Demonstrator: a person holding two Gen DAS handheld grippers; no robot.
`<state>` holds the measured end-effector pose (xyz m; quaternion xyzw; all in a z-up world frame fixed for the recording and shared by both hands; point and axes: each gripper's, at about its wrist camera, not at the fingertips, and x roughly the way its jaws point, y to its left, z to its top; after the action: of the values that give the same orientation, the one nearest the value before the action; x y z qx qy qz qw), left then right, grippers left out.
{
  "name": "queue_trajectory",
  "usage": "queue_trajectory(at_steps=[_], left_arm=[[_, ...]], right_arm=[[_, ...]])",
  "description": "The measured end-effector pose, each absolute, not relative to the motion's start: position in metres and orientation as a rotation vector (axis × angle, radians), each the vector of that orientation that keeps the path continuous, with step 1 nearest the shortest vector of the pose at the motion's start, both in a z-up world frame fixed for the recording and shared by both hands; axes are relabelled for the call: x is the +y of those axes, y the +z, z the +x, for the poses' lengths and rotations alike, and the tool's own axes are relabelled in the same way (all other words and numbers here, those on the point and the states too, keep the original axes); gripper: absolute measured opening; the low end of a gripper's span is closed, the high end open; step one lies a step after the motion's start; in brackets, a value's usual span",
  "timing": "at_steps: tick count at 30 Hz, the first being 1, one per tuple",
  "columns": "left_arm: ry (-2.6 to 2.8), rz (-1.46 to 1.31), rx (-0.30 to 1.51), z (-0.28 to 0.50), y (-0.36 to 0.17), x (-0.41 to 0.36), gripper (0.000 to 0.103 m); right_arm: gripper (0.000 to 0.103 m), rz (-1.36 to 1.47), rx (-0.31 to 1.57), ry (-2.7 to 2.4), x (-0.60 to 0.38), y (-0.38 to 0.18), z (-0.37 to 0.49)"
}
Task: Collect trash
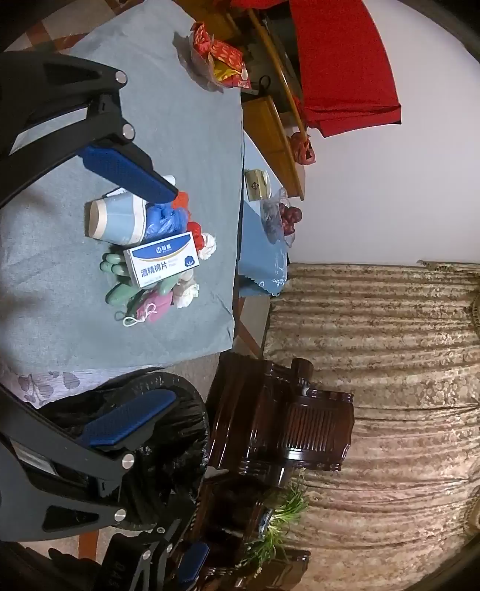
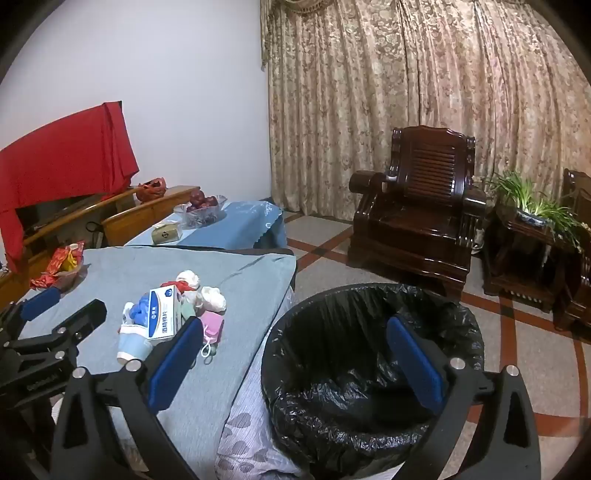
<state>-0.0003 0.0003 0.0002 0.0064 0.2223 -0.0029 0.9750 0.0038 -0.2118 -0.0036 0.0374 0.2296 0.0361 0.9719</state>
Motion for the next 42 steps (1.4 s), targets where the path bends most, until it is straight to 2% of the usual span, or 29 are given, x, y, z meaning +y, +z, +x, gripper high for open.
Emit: queue_trajectory(at_steps=[42], left_arm=[[-0.004, 0.014, 0.447, 0.0015, 0.0024, 0.0004, 0.098]], right_arm=[[0.097, 0.07, 0.464, 0.072, -0.2091, -0.0039, 0.0046]])
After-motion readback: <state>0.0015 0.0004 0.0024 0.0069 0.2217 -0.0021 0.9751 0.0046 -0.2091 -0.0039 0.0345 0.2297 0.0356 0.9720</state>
